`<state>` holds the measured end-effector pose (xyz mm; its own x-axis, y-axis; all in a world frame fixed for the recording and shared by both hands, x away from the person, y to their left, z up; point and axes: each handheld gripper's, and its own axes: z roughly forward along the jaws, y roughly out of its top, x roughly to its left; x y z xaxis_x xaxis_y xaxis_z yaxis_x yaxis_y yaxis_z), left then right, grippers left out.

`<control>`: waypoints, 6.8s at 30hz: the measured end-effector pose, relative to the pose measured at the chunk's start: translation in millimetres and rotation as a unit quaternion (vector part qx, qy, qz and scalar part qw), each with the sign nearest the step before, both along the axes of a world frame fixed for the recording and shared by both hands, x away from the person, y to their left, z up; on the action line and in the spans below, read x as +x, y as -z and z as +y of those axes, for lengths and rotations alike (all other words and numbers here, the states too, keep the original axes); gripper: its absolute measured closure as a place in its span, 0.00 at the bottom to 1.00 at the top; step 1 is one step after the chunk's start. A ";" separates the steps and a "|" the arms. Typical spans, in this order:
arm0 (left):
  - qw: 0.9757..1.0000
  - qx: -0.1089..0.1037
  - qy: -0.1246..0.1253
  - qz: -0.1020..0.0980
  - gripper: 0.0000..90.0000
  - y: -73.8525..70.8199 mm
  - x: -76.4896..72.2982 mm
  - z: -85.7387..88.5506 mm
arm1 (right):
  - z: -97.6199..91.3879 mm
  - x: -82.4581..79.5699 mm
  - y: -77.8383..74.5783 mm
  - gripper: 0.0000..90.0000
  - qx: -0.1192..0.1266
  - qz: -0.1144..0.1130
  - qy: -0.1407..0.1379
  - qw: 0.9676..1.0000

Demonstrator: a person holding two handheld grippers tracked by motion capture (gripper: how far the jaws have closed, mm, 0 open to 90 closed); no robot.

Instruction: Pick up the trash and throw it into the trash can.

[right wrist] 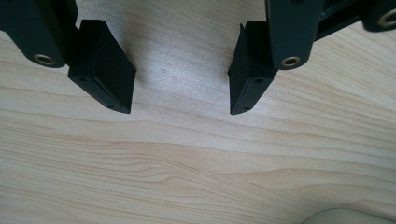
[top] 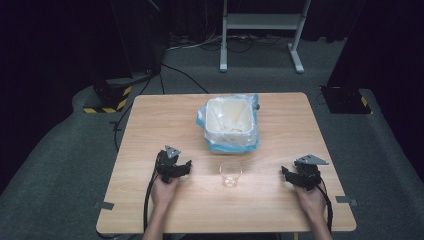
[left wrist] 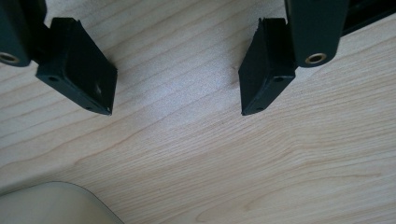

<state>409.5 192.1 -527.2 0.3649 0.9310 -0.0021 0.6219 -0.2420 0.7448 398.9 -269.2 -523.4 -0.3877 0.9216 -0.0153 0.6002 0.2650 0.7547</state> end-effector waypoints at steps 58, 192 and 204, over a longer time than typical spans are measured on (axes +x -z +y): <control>0.988 -0.066 0.130 -0.053 0.44 -66.3 -40.3 -43.2 | 0.1 -0.4 0.1 0.44 -0.001 0.000 0.003 1.000; 0.972 -0.102 0.203 -0.059 0.95 -227.5 25.3 -82.4 | 0.2 -0.4 0.0 0.43 0.000 0.001 0.003 1.000; 0.973 -0.103 0.197 -0.066 0.95 -231.1 53.5 -91.0 | 0.3 -0.4 0.0 0.43 0.000 0.001 0.003 1.000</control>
<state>463.1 101.1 -296.1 0.7027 0.7041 -0.1024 0.4063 -0.2790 0.8701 398.5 -269.0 -523.4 -0.3820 0.9240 -0.0154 0.6035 0.2620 0.7531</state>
